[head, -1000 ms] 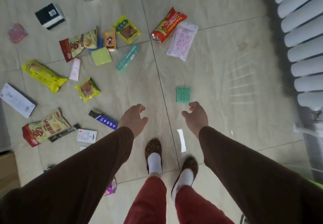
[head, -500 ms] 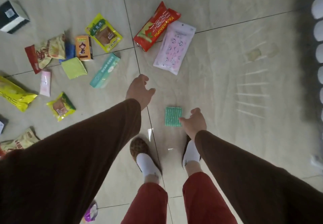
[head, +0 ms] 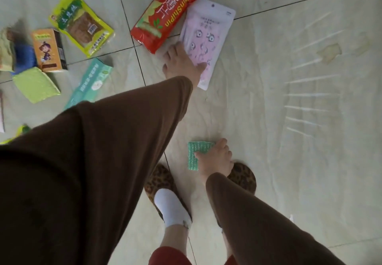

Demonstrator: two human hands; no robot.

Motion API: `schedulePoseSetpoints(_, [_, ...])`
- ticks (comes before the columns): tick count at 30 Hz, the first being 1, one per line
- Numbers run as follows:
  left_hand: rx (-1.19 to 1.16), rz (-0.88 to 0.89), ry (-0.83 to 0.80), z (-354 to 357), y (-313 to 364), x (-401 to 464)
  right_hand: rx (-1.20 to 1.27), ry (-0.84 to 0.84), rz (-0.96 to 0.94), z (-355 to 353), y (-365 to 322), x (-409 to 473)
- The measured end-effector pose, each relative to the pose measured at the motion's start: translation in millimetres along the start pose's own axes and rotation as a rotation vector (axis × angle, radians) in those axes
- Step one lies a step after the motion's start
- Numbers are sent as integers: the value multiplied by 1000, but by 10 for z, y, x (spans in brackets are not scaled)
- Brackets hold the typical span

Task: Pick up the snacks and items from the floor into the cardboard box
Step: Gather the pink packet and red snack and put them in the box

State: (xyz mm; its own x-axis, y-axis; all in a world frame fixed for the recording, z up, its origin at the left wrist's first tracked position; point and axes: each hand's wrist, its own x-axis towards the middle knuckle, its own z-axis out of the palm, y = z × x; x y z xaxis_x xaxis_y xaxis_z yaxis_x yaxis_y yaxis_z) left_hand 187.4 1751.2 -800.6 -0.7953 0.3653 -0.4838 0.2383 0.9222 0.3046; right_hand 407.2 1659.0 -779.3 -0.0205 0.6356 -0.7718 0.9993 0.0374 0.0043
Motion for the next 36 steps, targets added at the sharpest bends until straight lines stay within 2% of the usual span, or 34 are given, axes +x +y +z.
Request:
schedulePoseSetpoints(3, [19,-73,22,42,56,38,84,6,-44,-52,18,82])
schedulePoseSetpoints(7, [-252,-192,-123,8,11,-59,288,-71,-35,-327,37,236])
schedulePoseSetpoints(10, [-245,-173,-244,-247,-159,-348,438,-115,-41,-675,-72,203])
schedulePoseSetpoints(16, [-366,-254,-199,-1063,-753,-911,332,-129,-213,-1473,-636,-90])
schedulePoseSetpoints(20, [-330,-302,-152,-1533,-1233,-1063,173,-145,-343,-1778,-1234,-225])
schedulePoseSetpoints(23, [-215,-255,-118,-1724,-1583,-1046,-95,-156,-485,-1872,-1706,-251])
schedulePoseSetpoints(26, [-141,-234,-64,-1796,-1846,-973,-496,-22,-740,-1936,-2088,-130])
schedulePoseSetpoints(30, [-49,-215,23,-1715,-2078,-774,-831,221,-1098,-2007,-2529,191])
schedulePoseSetpoints(33, [-33,-203,53,-1623,-2147,-597,-1100,322,-1208,-2034,-2809,456])
schedulePoseSetpoints(36, [32,-196,21,-1501,-2224,-381,-1181,317,-1252,-1976,-3006,728])
